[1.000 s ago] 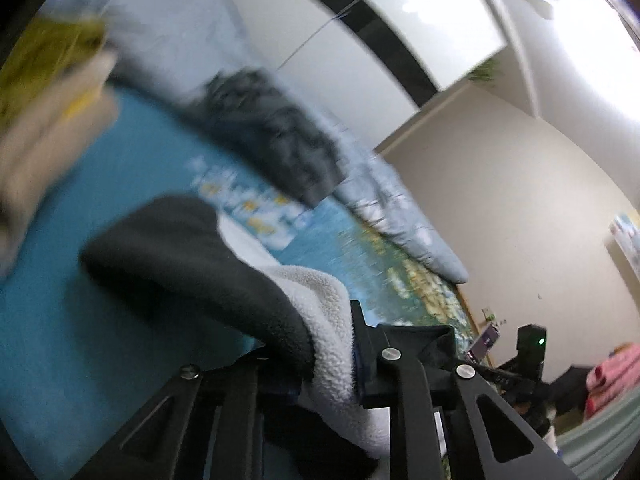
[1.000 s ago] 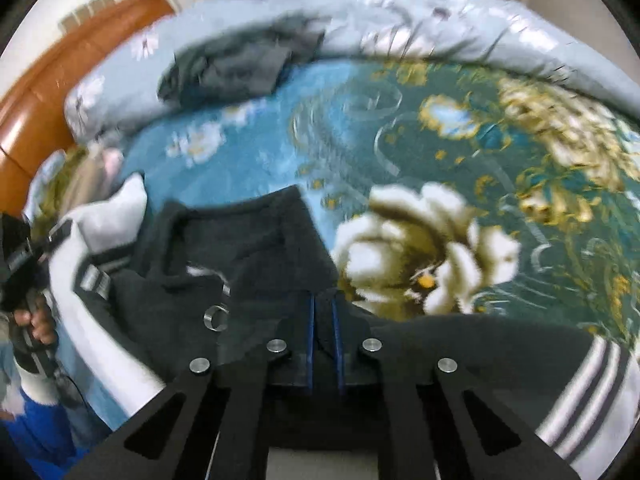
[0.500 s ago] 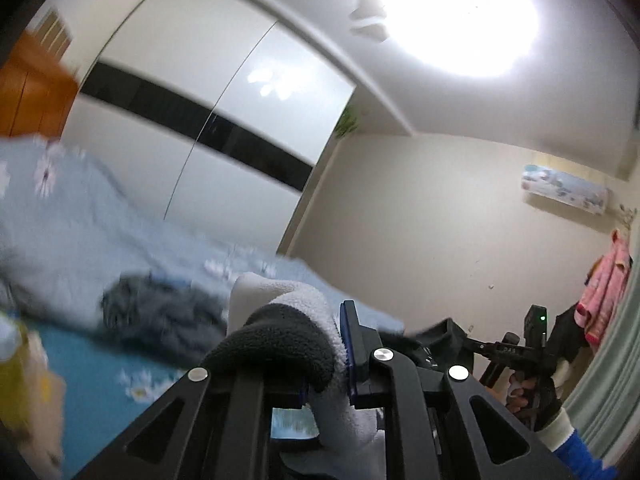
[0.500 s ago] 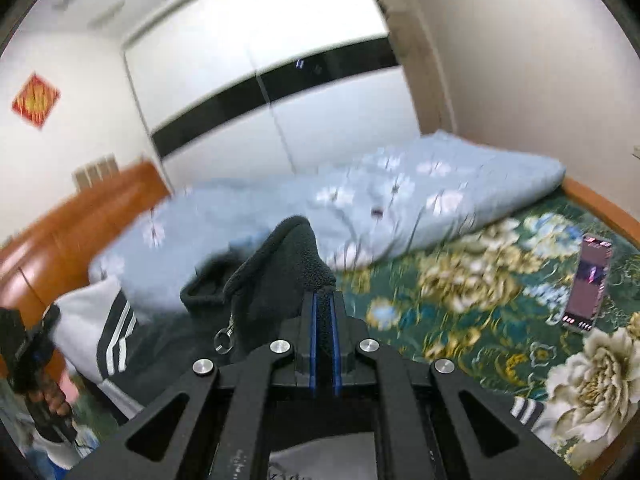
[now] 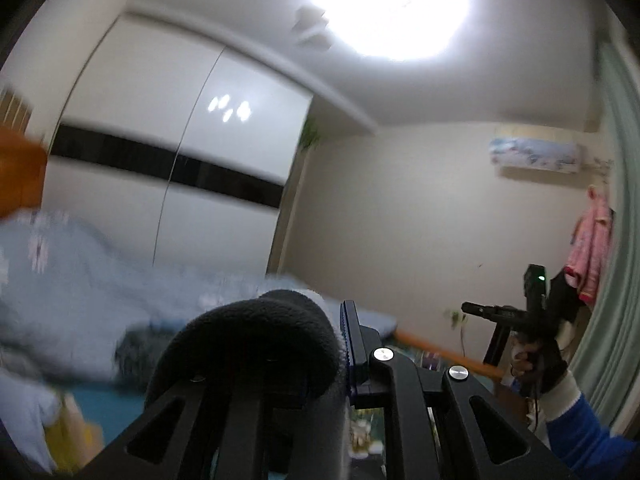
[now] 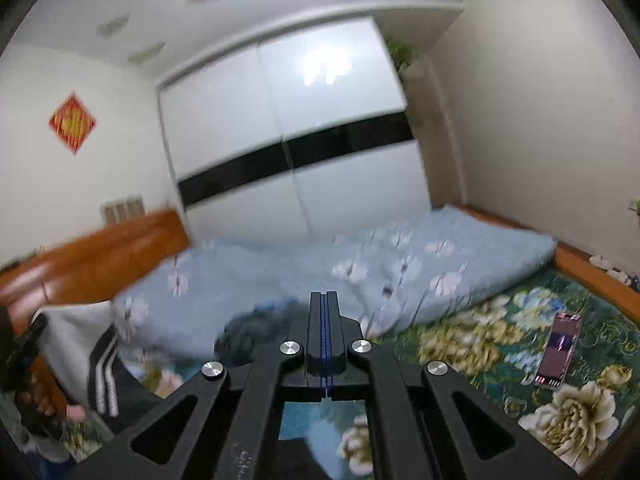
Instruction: Fold clothes
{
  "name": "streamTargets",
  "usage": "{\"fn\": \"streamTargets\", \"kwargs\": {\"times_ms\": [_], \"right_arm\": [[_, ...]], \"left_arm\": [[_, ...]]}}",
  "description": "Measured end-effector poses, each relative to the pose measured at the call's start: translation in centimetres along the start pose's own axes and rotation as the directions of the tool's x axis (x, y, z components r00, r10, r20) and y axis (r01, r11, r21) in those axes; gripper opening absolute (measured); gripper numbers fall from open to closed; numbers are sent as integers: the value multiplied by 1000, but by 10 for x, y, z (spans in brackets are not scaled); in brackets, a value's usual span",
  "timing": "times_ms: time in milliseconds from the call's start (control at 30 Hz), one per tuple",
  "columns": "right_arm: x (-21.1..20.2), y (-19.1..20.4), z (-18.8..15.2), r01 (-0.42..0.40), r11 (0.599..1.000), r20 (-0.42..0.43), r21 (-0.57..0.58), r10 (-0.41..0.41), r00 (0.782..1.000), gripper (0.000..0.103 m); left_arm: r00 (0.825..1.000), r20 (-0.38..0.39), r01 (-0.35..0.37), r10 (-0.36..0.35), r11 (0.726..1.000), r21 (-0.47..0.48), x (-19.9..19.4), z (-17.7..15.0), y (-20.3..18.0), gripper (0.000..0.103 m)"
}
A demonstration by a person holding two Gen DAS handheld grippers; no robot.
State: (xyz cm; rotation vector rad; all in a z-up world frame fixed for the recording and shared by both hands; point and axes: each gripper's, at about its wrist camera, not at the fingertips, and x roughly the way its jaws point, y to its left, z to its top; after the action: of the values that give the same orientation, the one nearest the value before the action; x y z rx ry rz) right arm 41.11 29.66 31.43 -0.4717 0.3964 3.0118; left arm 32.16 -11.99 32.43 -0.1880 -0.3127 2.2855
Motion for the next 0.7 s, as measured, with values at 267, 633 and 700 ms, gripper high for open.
{"fn": "streamTargets", "kwargs": {"times_ms": [267, 633, 700], "right_arm": [[123, 9, -128, -109, 992, -403, -57, 77, 912, 0], [248, 62, -292, -388, 921, -737, 43, 292, 610, 51], [260, 74, -304, -427, 902, -754, 57, 319, 574, 52]], "left_arm": [[992, -65, -114, 105, 982, -153, -11, -53, 66, 14], [947, -107, -320, 303, 921, -220, -50, -101, 108, 15], [942, -111, -334, 316, 914, -231, -51, -103, 113, 15]]}}
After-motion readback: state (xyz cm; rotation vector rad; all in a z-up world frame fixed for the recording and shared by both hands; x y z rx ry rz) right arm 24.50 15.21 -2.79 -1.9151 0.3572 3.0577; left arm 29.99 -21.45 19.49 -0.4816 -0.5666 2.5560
